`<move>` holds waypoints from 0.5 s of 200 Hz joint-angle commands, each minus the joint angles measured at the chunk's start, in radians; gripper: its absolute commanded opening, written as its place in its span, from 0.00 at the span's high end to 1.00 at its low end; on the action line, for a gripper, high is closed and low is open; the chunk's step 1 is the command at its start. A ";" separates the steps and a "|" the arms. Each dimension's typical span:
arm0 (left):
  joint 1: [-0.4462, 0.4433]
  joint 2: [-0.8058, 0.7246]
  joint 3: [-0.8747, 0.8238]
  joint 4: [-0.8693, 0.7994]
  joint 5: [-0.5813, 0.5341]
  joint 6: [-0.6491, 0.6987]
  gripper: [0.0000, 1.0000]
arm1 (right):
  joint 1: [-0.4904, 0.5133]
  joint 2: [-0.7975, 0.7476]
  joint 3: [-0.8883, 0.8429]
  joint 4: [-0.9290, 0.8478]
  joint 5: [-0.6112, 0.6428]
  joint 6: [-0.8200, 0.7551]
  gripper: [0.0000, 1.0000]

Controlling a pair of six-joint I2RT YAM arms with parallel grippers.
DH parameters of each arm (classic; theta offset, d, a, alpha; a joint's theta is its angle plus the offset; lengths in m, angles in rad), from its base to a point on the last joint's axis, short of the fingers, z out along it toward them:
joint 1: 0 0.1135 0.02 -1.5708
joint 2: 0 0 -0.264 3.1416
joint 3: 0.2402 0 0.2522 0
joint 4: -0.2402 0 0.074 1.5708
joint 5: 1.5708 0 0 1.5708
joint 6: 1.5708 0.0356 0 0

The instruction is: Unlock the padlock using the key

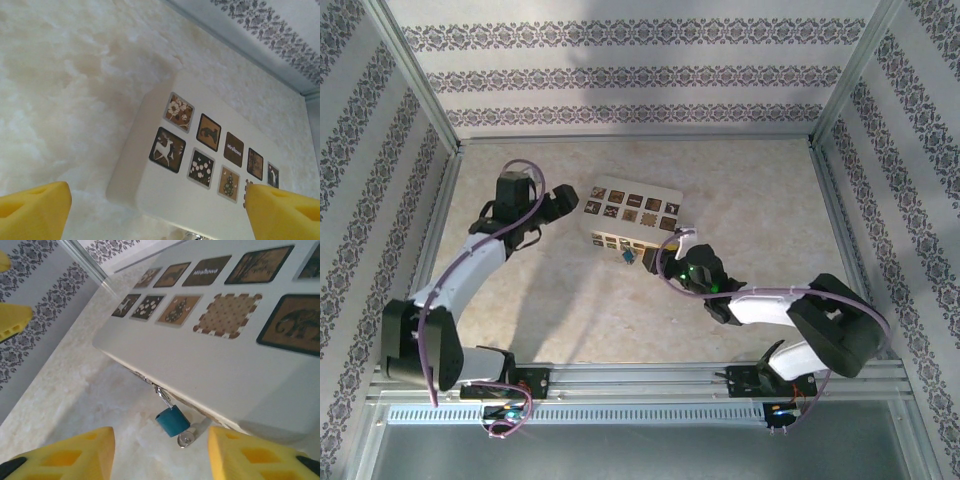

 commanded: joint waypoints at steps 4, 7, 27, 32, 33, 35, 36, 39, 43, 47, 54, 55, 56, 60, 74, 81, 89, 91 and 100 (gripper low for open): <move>0.025 0.118 0.097 -0.097 0.129 0.103 0.10 | -0.019 -0.041 -0.002 -0.092 -0.084 0.069 0.33; 0.026 0.134 0.110 -0.104 0.138 0.108 0.10 | -0.019 -0.044 -0.002 -0.094 -0.090 0.074 0.31; 0.025 0.241 0.196 -0.134 0.202 0.133 0.09 | -0.018 -0.056 -0.005 -0.096 -0.112 0.117 0.20; 0.025 0.268 0.211 -0.133 0.214 0.135 0.08 | -0.018 -0.056 -0.005 -0.095 -0.116 0.126 0.18; 0.025 0.272 0.214 -0.132 0.216 0.135 0.08 | -0.018 -0.055 -0.004 -0.095 -0.116 0.128 0.18; 0.025 0.282 0.220 -0.132 0.222 0.135 0.08 | -0.019 -0.055 -0.003 -0.095 -0.117 0.130 0.17; 0.026 0.286 0.224 -0.132 0.224 0.136 0.08 | -0.018 -0.054 -0.002 -0.095 -0.118 0.132 0.17; 0.025 0.299 0.233 -0.133 0.229 0.137 0.08 | -0.018 -0.053 -0.001 -0.094 -0.120 0.134 0.16; 0.026 0.316 0.245 -0.134 0.236 0.138 0.08 | -0.018 -0.050 0.001 -0.094 -0.124 0.138 0.15; 0.025 0.330 0.257 -0.136 0.241 0.139 0.08 | -0.018 -0.046 0.003 -0.093 -0.125 0.139 0.14; 0.025 0.355 0.277 -0.135 0.253 0.141 0.08 | -0.018 -0.039 0.009 -0.092 -0.127 0.141 0.12; 0.025 0.359 0.280 -0.136 0.255 0.142 0.08 | -0.019 -0.039 0.010 -0.092 -0.128 0.141 0.11; 0.025 0.361 0.282 -0.137 0.256 0.143 0.09 | -0.019 -0.039 0.010 -0.092 -0.128 0.141 0.11; 0.026 0.375 0.295 -0.142 0.257 0.146 0.09 | -0.019 -0.034 0.013 -0.092 -0.127 0.146 0.10; 0.026 0.419 0.335 -0.163 0.252 0.162 0.10 | -0.019 -0.015 0.022 -0.073 -0.130 0.159 0.07; 0.025 0.442 0.355 -0.181 0.253 0.172 0.12 | -0.018 -0.001 0.027 -0.065 -0.133 0.161 0.06; 0.025 0.467 0.376 -0.201 0.257 0.182 0.15 | -0.020 0.011 0.036 -0.057 -0.138 0.159 0.05; 0.024 0.473 0.381 -0.206 0.259 0.184 0.15 | -0.021 0.015 0.039 -0.056 -0.139 0.159 0.04; 0.024 0.494 0.393 -0.218 0.269 0.189 0.18 | -0.024 0.031 0.052 -0.049 -0.145 0.158 0.04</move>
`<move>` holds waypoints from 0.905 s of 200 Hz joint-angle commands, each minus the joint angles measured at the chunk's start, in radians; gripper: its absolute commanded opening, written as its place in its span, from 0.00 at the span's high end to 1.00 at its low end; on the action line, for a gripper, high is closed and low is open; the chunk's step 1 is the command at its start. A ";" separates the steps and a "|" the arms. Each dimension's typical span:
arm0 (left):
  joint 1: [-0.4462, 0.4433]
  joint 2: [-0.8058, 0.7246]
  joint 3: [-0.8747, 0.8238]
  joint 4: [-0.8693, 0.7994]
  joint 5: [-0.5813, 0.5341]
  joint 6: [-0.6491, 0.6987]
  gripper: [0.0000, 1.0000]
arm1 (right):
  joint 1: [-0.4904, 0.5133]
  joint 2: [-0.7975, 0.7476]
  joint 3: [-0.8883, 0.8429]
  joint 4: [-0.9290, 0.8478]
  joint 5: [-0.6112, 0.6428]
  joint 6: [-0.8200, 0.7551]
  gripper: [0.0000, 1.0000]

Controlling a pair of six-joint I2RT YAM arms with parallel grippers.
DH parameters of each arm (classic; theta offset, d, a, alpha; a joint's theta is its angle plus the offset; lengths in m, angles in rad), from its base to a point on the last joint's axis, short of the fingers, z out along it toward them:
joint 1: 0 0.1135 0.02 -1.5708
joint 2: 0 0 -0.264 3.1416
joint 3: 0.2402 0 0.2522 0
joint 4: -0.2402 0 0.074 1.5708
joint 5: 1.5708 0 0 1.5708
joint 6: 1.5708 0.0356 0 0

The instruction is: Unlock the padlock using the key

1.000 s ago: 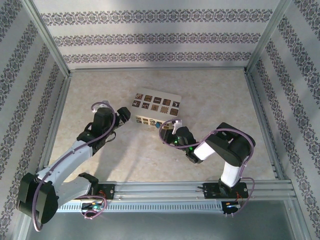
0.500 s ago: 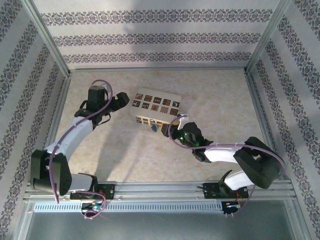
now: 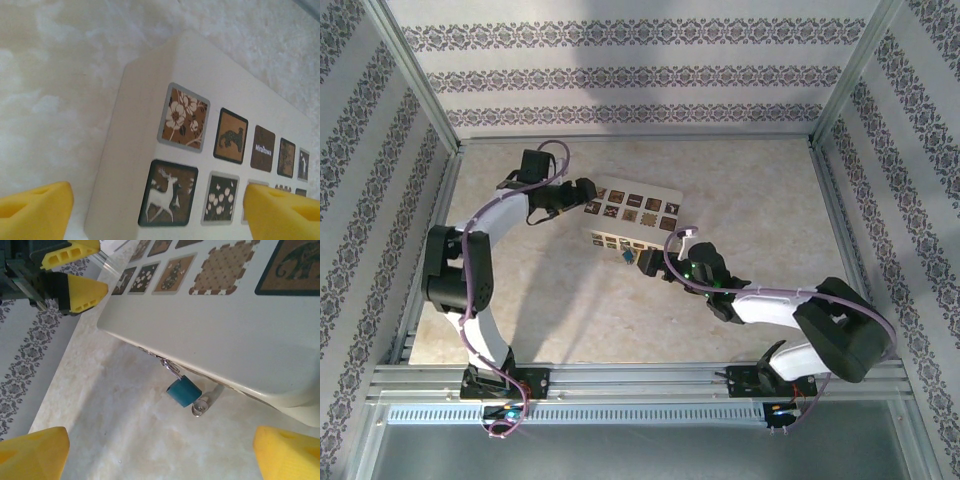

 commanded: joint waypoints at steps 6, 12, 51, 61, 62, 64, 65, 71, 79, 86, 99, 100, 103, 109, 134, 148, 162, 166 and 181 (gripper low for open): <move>0.008 0.055 0.056 -0.082 0.049 0.059 0.19 | -0.010 0.049 0.052 0.043 -0.036 0.019 0.04; 0.008 0.061 0.052 -0.082 0.052 0.057 0.20 | -0.013 0.060 0.059 0.051 -0.043 0.019 0.04; 0.006 0.075 -0.006 -0.082 0.033 0.066 0.26 | -0.038 0.109 0.097 0.056 -0.064 -0.003 0.03; 0.006 0.071 -0.028 -0.081 0.027 0.067 0.27 | -0.051 0.121 0.105 0.056 -0.076 -0.010 0.03; 0.007 0.070 -0.030 -0.081 0.026 0.068 0.27 | -0.053 0.122 0.106 0.056 -0.077 -0.010 0.04; 0.005 0.068 -0.035 -0.080 0.025 0.068 0.27 | -0.055 0.124 0.107 0.056 -0.079 -0.012 0.04; 0.004 0.068 -0.038 -0.079 0.025 0.069 0.28 | -0.057 0.126 0.108 0.056 -0.080 -0.013 0.04; 0.005 0.062 -0.053 -0.077 0.022 0.069 0.28 | -0.066 0.132 0.111 0.056 -0.087 -0.019 0.04; 0.004 0.053 -0.076 -0.068 0.017 0.065 0.29 | -0.078 0.141 0.117 0.056 -0.096 -0.030 0.04; 0.004 0.044 -0.099 -0.057 0.016 0.061 0.29 | -0.090 0.148 0.124 0.056 -0.104 -0.037 0.04; 0.001 0.023 -0.142 -0.040 0.013 0.053 0.30 | -0.110 0.163 0.138 0.056 -0.126 -0.056 0.03; 0.001 0.022 -0.145 -0.039 0.013 0.051 0.30 | -0.112 0.165 0.139 0.056 -0.128 -0.058 0.03; 0.001 0.018 -0.155 -0.034 0.013 0.049 0.30 | -0.117 0.168 0.143 0.056 -0.134 -0.060 0.03; 0.001 0.007 -0.172 -0.029 0.012 0.045 0.30 | -0.127 0.174 0.149 0.056 -0.143 -0.068 0.03; -0.008 -0.043 -0.238 -0.013 -0.007 0.031 0.30 | -0.165 0.204 0.176 0.056 -0.181 -0.098 0.03; -0.015 -0.075 -0.275 -0.003 -0.017 0.018 0.31 | -0.183 0.227 0.193 0.056 -0.201 -0.115 0.03; -0.024 -0.107 -0.314 0.018 -0.018 0.001 0.31 | -0.199 0.251 0.208 0.056 -0.226 -0.128 0.03; -0.027 -0.115 -0.324 0.023 -0.019 -0.005 0.31 | -0.203 0.259 0.212 0.074 -0.232 -0.130 0.03; -0.036 -0.146 -0.359 0.036 -0.023 -0.021 0.31 | -0.218 0.283 0.226 0.092 -0.254 -0.140 0.03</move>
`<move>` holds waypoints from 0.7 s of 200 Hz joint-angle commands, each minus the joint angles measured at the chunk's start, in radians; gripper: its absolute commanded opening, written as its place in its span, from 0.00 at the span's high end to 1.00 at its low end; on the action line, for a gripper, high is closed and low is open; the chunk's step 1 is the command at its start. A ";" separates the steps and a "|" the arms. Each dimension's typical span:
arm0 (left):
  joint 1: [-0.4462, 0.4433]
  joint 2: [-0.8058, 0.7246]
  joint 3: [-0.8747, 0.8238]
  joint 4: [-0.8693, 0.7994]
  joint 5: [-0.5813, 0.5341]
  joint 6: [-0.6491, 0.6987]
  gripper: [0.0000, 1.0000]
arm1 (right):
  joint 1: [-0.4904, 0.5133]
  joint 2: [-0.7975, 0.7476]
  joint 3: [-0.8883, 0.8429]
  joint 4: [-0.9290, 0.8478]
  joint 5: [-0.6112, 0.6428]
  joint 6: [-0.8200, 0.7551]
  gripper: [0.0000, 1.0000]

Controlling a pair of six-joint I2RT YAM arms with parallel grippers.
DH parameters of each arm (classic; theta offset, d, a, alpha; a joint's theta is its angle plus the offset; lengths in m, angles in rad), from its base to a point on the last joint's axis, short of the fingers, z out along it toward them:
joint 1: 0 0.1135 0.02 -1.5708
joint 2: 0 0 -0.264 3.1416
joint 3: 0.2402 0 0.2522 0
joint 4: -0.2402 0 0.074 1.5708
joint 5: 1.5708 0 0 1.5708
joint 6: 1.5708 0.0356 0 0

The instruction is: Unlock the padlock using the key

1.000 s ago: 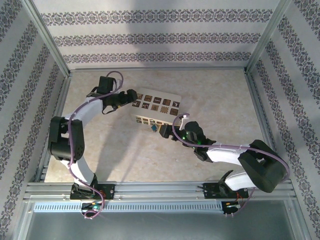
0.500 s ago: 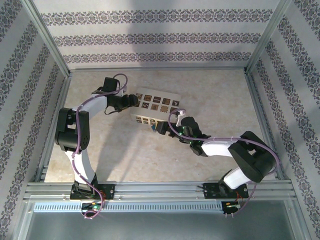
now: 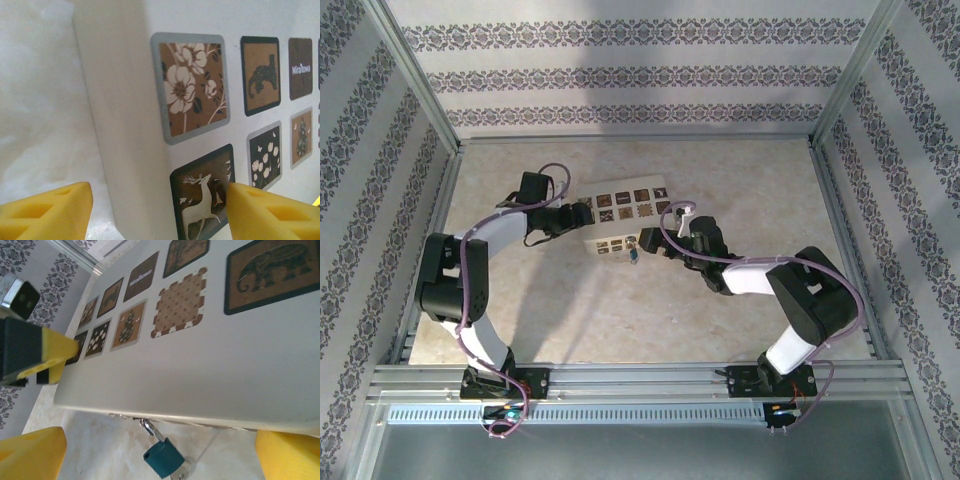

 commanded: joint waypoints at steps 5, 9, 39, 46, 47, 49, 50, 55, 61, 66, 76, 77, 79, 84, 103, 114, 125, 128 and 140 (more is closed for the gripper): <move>-0.029 -0.034 -0.088 -0.060 -0.045 -0.028 0.31 | -0.028 0.045 0.042 0.063 -0.066 -0.048 0.03; -0.032 -0.042 -0.098 -0.055 -0.048 -0.032 0.31 | -0.032 0.050 0.047 0.063 -0.072 -0.048 0.03; -0.040 -0.101 -0.164 -0.027 -0.059 -0.067 0.31 | -0.055 0.078 0.061 0.088 -0.099 -0.064 0.03; -0.042 -0.110 -0.176 -0.024 -0.062 -0.073 0.31 | -0.058 0.077 0.062 0.085 -0.099 -0.066 0.03; -0.041 -0.112 -0.178 -0.024 -0.062 -0.074 0.31 | -0.059 0.076 0.061 0.085 -0.099 -0.066 0.03; -0.042 -0.114 -0.180 -0.022 -0.062 -0.074 0.31 | -0.059 0.075 0.061 0.084 -0.099 -0.067 0.03; -0.042 -0.115 -0.182 -0.022 -0.062 -0.074 0.31 | -0.059 0.074 0.060 0.083 -0.098 -0.067 0.03; -0.043 -0.120 -0.188 -0.019 -0.060 -0.077 0.31 | -0.060 0.068 0.057 0.079 -0.096 -0.067 0.03; -0.044 -0.125 -0.195 -0.018 -0.057 -0.081 0.31 | -0.059 0.057 0.051 0.069 -0.087 -0.067 0.03; -0.044 -0.128 -0.199 -0.016 -0.056 -0.083 0.31 | -0.059 0.045 0.047 0.058 -0.081 -0.067 0.03; -0.044 -0.136 -0.209 -0.011 -0.053 -0.089 0.31 | -0.059 0.013 0.029 0.037 -0.066 -0.062 0.03; -0.044 -0.137 -0.210 -0.010 -0.053 -0.089 0.31 | -0.059 0.009 0.027 0.036 -0.064 -0.061 0.03; -0.044 -0.138 -0.211 -0.010 -0.053 -0.090 0.31 | -0.059 0.002 0.024 0.034 -0.062 -0.060 0.03; -0.044 -0.142 -0.214 -0.010 -0.055 -0.091 0.31 | -0.058 -0.017 0.010 0.031 -0.053 -0.055 0.03; -0.043 -0.151 -0.221 -0.008 -0.060 -0.092 0.31 | -0.053 -0.096 -0.041 -0.007 -0.043 -0.033 0.06; -0.044 -0.153 -0.222 -0.007 -0.061 -0.092 0.31 | -0.049 -0.133 -0.067 -0.023 -0.057 -0.019 0.09; -0.044 -0.153 -0.219 -0.007 -0.060 -0.091 0.31 | -0.044 -0.161 -0.092 -0.034 -0.087 -0.004 0.13; -0.043 -0.154 -0.220 -0.007 -0.059 -0.092 0.31 | -0.043 -0.165 -0.097 -0.042 -0.096 0.001 0.13; -0.044 -0.155 -0.218 0.000 -0.054 -0.094 0.31 | -0.039 -0.183 -0.111 -0.070 -0.151 0.009 0.15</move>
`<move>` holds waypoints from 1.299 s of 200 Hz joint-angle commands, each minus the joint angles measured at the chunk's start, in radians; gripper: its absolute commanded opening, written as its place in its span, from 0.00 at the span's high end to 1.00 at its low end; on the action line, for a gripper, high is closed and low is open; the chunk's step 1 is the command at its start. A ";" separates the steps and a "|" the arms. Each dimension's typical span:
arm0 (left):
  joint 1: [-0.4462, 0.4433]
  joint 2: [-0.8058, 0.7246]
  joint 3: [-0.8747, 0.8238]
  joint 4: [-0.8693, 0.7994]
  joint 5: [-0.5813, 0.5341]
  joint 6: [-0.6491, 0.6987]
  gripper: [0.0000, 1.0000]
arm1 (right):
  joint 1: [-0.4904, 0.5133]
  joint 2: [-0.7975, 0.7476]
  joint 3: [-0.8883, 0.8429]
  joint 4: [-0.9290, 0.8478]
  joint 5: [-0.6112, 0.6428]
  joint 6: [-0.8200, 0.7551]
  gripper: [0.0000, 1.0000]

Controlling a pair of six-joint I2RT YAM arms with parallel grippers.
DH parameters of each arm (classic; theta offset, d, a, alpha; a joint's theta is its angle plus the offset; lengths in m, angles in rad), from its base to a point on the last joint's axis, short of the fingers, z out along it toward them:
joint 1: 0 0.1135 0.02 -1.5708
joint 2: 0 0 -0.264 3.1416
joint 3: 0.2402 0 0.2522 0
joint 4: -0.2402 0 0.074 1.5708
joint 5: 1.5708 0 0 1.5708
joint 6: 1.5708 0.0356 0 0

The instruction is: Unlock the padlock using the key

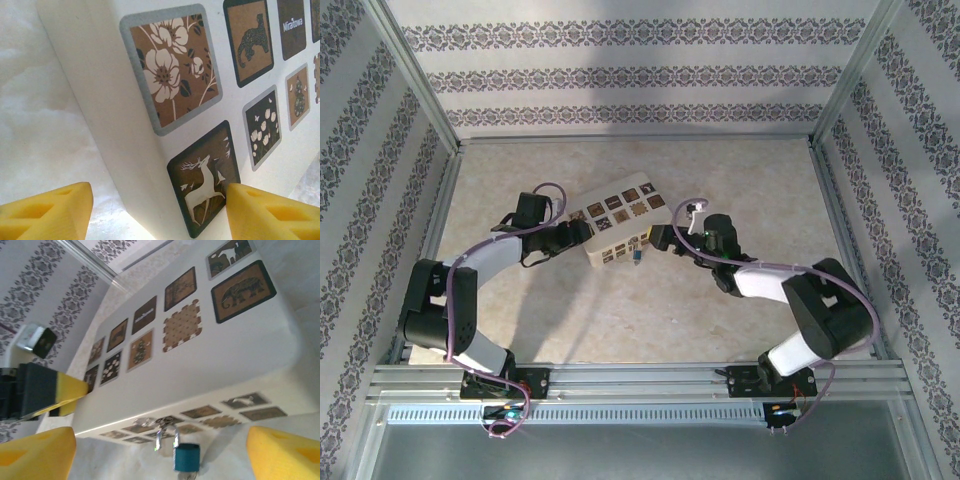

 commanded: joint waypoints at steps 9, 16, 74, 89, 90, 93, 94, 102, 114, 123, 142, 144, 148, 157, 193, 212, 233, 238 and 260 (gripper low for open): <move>-0.012 0.003 -0.029 -0.062 -0.031 -0.005 0.31 | 0.017 -0.037 -0.053 -0.060 -0.119 0.025 0.17; -0.012 0.002 -0.028 -0.059 -0.030 -0.007 0.31 | 0.026 -0.036 -0.066 -0.060 -0.131 0.026 0.17; -0.018 -0.001 -0.033 -0.055 -0.027 -0.012 0.31 | 0.090 0.078 -0.023 -0.005 -0.132 0.090 0.33; -0.019 -0.001 -0.040 -0.050 -0.024 -0.014 0.32 | 0.093 0.134 0.003 0.033 -0.149 0.120 0.40; -0.020 0.000 -0.039 -0.050 -0.025 -0.015 0.32 | 0.093 0.137 0.004 0.033 -0.149 0.122 0.40; -0.021 -0.001 -0.040 -0.048 -0.024 -0.015 0.31 | 0.094 0.147 0.006 0.046 -0.149 0.126 0.41; -0.021 -0.002 -0.040 -0.047 -0.024 -0.015 0.32 | 0.094 0.150 0.006 0.054 -0.149 0.128 0.42; -0.021 -0.002 -0.043 -0.043 -0.023 -0.018 0.31 | 0.094 0.173 0.008 0.090 -0.141 0.141 0.43; -0.020 -0.004 -0.046 -0.036 -0.021 -0.022 0.32 | 0.090 0.198 0.008 0.134 -0.130 0.150 0.45; -0.022 -0.004 -0.047 -0.035 -0.020 -0.023 0.32 | 0.085 0.216 0.011 0.162 -0.131 0.152 0.45; -0.025 -0.003 -0.048 -0.034 -0.015 -0.024 0.32 | 0.075 0.255 0.023 0.222 -0.145 0.159 0.44; -0.025 -0.002 -0.048 -0.034 -0.015 -0.025 0.32 | 0.074 0.259 0.025 0.226 -0.147 0.158 0.44; -0.025 -0.002 -0.049 -0.034 -0.015 -0.025 0.32 | 0.072 0.268 0.027 0.234 -0.150 0.157 0.44; -0.027 -0.003 -0.052 -0.032 -0.013 -0.026 0.33 | 0.069 0.284 0.038 0.244 -0.154 0.153 0.44; -0.033 -0.009 -0.074 -0.017 -0.012 -0.036 0.33 | 0.059 0.347 0.068 0.316 -0.170 0.147 0.42; -0.035 -0.007 -0.075 -0.016 -0.011 -0.037 0.33 | 0.058 0.376 0.087 0.358 -0.189 0.153 0.42; -0.035 -0.008 -0.075 -0.016 -0.013 -0.038 0.33 | 0.058 0.407 0.094 0.399 -0.199 0.177 0.40; -0.034 -0.009 -0.076 -0.016 -0.013 -0.037 0.33 | 0.058 0.415 0.095 0.406 -0.200 0.183 0.40; -0.034 -0.008 -0.072 -0.020 -0.014 -0.035 0.33 | 0.059 0.450 0.101 0.448 -0.210 0.206 0.40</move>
